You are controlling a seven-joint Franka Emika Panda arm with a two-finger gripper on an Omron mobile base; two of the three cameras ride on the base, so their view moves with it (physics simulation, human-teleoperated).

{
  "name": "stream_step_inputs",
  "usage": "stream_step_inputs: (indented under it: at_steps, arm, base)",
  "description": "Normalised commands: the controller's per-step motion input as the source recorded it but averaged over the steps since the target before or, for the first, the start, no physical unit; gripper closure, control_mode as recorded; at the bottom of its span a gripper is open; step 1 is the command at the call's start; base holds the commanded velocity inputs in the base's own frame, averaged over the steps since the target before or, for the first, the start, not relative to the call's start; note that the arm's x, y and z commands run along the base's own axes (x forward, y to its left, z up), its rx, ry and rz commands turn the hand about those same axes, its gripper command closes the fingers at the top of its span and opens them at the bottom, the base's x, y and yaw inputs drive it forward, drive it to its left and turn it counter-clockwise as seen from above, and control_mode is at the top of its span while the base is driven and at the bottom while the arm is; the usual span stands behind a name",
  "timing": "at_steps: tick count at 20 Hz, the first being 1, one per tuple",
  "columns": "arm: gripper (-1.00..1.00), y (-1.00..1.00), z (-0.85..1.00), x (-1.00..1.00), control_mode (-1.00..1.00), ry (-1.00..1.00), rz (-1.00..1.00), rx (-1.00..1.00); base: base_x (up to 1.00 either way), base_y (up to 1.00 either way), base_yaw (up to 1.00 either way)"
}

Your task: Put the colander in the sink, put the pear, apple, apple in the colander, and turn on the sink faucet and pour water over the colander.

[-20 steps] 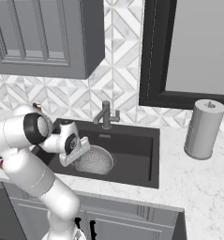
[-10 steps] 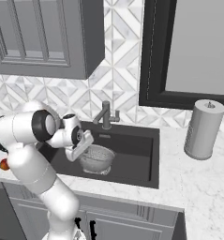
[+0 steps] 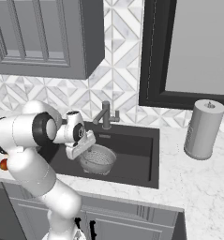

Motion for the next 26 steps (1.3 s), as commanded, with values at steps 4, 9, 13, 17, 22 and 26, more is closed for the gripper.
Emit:
stream_step_inputs:
  at_steps: [4, 9, 13, 17, 22, 26]
  arm:
    - [-1.0, 0.61, 0.16, -0.08, -1.0, 0.0, -0.39, -0.03]
    - [-1.0, 0.66, 0.29, -0.03, -1.0, 0.0, -0.28, -0.09]
    - [-1.0, 0.54, 0.36, -0.29, -1.0, 0.0, -0.22, -0.08]
    - [-1.0, 0.44, 0.6, -0.31, -1.0, 0.0, -0.06, -0.02]
    - [-1.0, 0.33, 0.7, -0.42, -1.0, 0.08, 0.16, -0.04]
    - [-1.0, 0.23, 0.5, -0.56, -1.0, 0.12, 0.62, -0.1]
  base:
    - [0.0, 0.0, 0.0]
    - [0.0, 0.0, 0.0]
    - [0.0, 0.0, 0.0]
    - [0.0, 0.0, 0.0]
    - [0.0, 0.0, 0.0]
    - [0.0, 0.0, 0.0]
